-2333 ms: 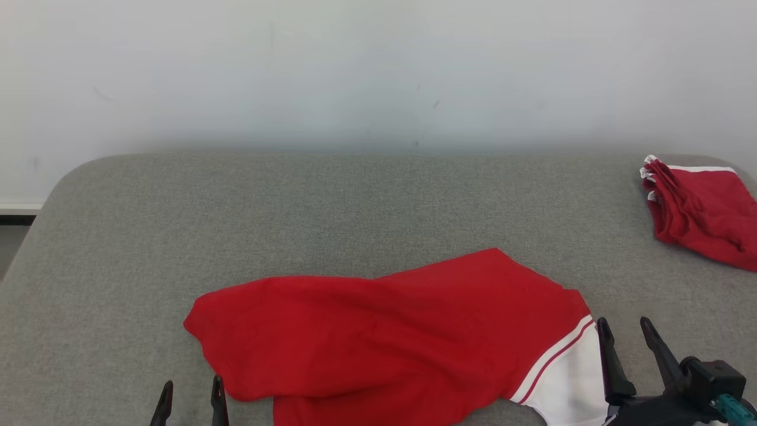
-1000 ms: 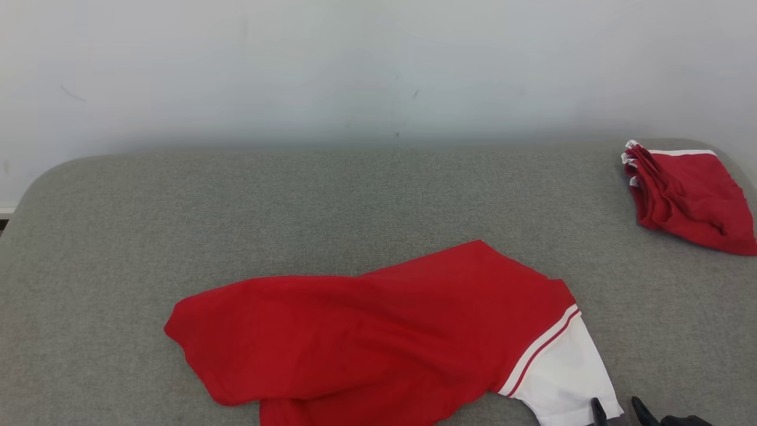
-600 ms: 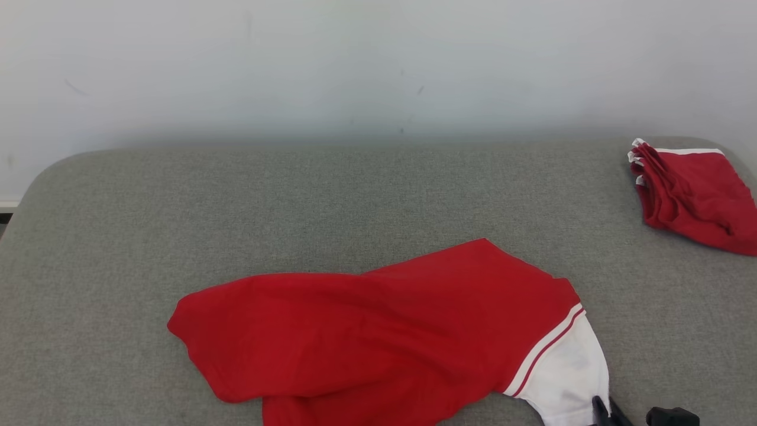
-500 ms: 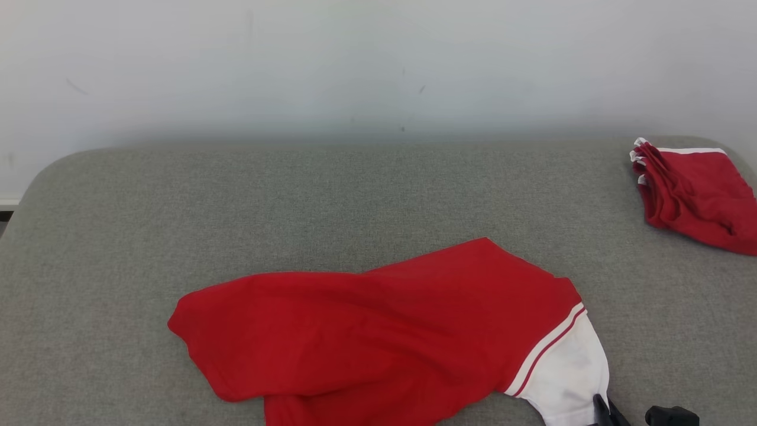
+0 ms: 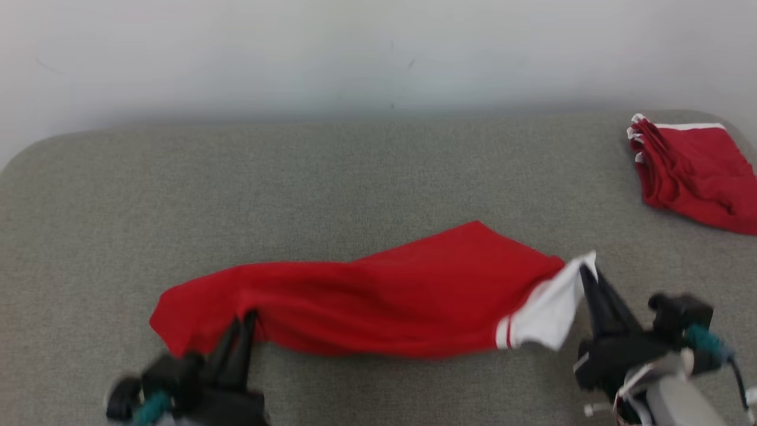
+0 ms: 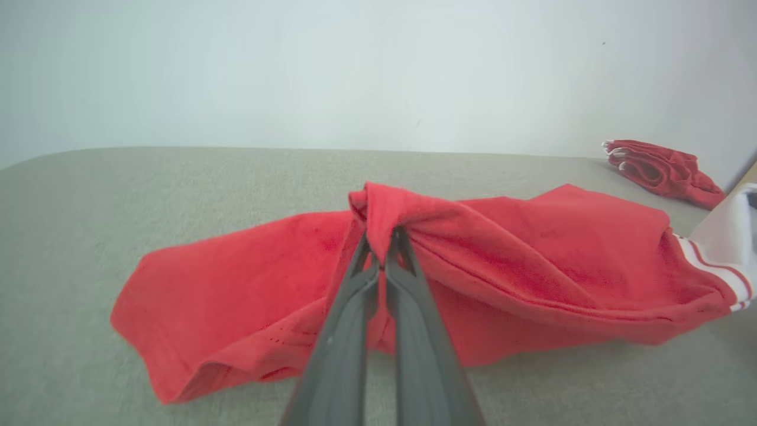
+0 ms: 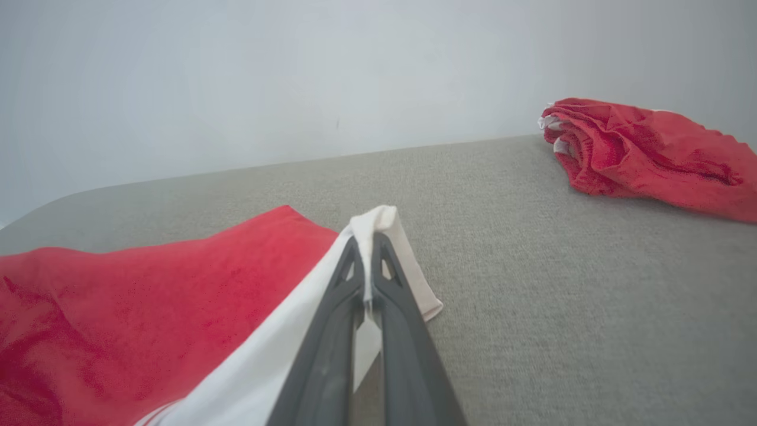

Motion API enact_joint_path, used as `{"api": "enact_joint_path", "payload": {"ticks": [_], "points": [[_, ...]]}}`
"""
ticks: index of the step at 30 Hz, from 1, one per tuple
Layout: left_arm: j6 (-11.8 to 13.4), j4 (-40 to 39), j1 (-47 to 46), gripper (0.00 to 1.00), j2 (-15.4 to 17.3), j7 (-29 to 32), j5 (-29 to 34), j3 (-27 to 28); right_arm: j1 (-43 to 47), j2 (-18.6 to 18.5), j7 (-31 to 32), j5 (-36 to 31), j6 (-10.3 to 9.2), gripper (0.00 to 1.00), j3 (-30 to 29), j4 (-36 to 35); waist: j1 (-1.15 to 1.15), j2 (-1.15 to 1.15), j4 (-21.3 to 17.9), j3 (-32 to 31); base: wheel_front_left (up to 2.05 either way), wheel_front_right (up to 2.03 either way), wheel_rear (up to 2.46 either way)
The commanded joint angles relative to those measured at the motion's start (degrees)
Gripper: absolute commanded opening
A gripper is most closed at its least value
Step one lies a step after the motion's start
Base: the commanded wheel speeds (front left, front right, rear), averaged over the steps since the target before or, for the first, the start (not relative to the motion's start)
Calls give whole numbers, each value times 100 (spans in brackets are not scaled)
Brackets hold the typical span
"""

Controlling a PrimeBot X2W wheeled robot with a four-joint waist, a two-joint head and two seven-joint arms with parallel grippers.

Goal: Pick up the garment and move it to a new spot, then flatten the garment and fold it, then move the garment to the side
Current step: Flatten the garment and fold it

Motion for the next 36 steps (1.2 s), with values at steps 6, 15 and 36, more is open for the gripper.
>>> {"api": "enact_joint_path", "payload": {"ticks": [6,15,36], "points": [[-1,-460,-1861,0,754,645,-302,-382,-1530,-133,400,-82,-15,0,89,-243,-1,0,-117,659,0,0,0],[4,10,-5204,0,1753,1388,-1124,-854,-4778,-147,926,-156,-15,0,210,348,-1,0,-319,2055,0,0,0],[3,2772,-10504,0,1907,1108,-1799,-1881,-10166,-174,1295,-125,-15,0,976,2258,-1,0,-866,3377,0,0,0]]}}
